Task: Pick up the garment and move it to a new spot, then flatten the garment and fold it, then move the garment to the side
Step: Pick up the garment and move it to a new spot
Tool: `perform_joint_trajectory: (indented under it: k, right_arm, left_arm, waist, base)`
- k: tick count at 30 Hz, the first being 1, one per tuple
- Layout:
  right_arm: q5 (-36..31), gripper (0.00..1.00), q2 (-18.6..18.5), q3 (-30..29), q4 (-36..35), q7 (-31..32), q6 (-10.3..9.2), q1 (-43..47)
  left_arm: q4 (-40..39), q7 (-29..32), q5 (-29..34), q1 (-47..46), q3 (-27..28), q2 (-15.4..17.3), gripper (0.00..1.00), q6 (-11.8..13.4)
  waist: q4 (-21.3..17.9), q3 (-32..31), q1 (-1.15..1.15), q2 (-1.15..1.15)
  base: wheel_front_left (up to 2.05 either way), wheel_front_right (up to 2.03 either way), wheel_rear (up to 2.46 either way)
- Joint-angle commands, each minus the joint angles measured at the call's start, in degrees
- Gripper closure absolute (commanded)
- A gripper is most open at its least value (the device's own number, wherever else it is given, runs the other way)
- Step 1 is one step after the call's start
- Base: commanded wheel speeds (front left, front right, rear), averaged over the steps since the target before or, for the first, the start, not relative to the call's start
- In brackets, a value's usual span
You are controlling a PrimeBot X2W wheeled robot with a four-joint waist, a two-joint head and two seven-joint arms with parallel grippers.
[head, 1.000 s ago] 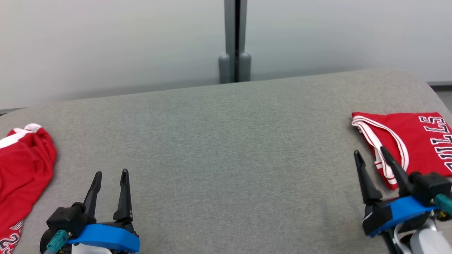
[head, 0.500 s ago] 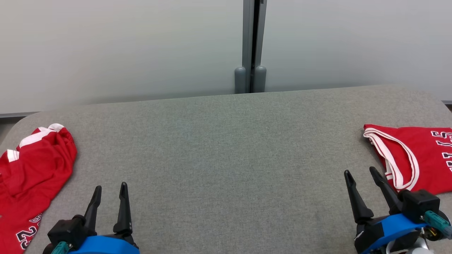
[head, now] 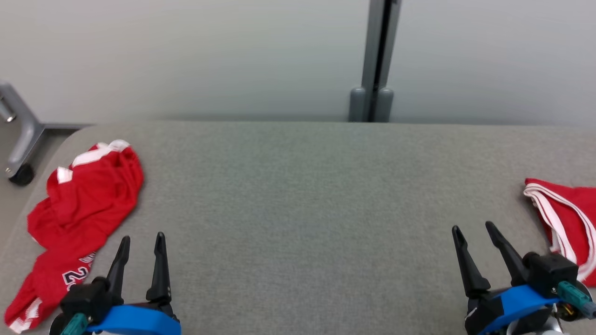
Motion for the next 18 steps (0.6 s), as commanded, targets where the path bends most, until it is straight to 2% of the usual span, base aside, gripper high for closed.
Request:
perform_joint_trajectory:
  k: [1, 10, 14, 18]
  right_arm:
    - [0.2, 0.00, 0.3, 0.1, 0.0, -0.3, 0.01, 0.1]
    - [0.5, 0.00, 0.6, 0.9, 1.0, -0.8, 0.01, -0.7]
    - [0.4, 0.00, 0.9, 1.9, 1.2, -0.7, 0.01, -1.3]
    - [0.5, 0.00, 1.1, 2.8, 1.5, -0.8, 0.01, -1.6]
  left_arm:
    - [-0.3, -0.2, 0.5, -0.7, 0.2, 0.3, 0.00, 0.0]
    - [-0.4, -0.2, 0.7, 0.3, 1.5, 0.7, 0.00, 0.1]
    - [-0.6, -0.2, 0.3, 1.2, 2.2, 0.9, 0.00, 0.2]
    - [-1.0, -0.2, 0.2, 1.7, 2.6, 0.8, 0.00, 0.2]
  waist:
    - [3.1, 1.2, 0.00, 0.00]
    - [15.1, 0.8, 0.00, 0.00]
    - [18.6, 0.9, 0.00, 0.00]
    - [20.4, 1.0, 0.00, 0.00]
  base:
    - [0.00, 0.00, 0.00]
    - [0.00, 0.00, 0.00]
    - [0.00, 0.00, 0.00]
    - [0.00, 0.00, 0.00]
